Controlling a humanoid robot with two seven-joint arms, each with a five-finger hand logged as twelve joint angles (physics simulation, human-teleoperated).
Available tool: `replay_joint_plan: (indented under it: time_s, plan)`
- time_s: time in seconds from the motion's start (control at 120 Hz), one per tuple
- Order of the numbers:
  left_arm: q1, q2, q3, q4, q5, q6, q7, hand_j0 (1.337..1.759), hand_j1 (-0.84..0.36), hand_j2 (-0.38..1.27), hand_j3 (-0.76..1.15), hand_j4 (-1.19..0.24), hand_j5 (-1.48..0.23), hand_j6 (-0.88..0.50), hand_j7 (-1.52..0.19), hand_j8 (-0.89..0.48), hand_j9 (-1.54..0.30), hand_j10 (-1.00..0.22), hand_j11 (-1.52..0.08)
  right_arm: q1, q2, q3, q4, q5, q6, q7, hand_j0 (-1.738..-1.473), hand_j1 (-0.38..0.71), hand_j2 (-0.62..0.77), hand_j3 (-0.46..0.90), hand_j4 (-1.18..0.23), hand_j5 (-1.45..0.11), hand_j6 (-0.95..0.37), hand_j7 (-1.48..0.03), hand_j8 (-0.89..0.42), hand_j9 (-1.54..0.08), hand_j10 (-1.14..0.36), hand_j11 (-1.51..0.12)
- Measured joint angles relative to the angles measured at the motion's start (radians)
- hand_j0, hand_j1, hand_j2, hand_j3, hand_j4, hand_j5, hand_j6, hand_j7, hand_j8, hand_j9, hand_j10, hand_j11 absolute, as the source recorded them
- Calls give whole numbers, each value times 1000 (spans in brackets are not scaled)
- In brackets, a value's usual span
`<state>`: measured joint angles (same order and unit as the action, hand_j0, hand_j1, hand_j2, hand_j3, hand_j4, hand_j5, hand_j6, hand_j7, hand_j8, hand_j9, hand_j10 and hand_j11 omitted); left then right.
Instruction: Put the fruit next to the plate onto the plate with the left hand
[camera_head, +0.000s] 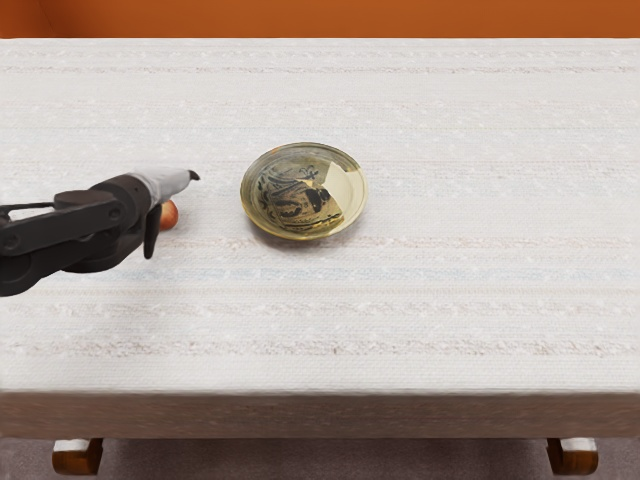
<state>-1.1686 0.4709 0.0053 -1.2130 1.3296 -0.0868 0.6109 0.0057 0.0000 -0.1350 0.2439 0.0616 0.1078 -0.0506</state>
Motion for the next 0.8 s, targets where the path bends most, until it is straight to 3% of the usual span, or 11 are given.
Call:
replay_joint_plan:
  time_s: [0.8]
  plan:
    - [10,8,11,24,60,40,0,1658,-1,62,0,-297,-382,-298,-382,-298,-381,-297,-381,1,0,2,0,0,0,0,-1658,-334,-3,0,-13,-17,-12,-17,-13,-17,-13,-17]
